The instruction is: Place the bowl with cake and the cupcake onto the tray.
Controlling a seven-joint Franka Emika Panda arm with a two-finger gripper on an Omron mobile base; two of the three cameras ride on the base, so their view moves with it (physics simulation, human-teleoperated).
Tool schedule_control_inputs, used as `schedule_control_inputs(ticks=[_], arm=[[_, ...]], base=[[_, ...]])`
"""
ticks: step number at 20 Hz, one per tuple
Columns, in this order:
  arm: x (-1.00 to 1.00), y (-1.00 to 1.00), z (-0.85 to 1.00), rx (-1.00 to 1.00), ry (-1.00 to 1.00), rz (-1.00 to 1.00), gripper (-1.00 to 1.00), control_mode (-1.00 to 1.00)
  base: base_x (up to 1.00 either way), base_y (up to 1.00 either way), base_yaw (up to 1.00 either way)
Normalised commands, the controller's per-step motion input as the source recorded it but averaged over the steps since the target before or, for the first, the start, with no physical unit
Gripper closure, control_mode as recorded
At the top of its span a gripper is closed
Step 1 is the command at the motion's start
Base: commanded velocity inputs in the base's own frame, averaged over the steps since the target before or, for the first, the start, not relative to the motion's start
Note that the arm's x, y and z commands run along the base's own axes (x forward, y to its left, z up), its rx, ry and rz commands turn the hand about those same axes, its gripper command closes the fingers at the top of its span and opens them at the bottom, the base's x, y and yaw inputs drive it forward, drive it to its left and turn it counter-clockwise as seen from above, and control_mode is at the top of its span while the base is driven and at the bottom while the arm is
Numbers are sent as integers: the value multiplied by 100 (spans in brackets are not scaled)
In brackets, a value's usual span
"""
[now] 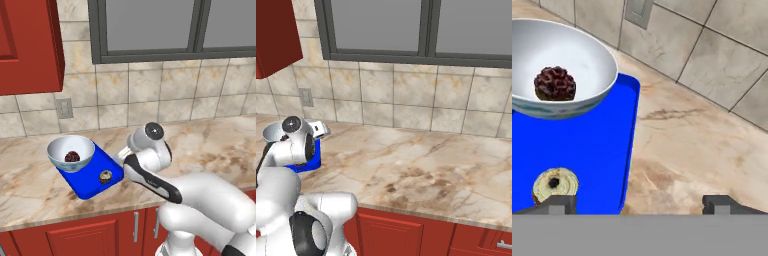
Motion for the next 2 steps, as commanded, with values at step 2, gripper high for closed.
schedule_control_inputs(ticks=[2], arm=[[-20, -34, 0, 0, 0, 0, -100, -100]], base=[[0, 0, 0]])
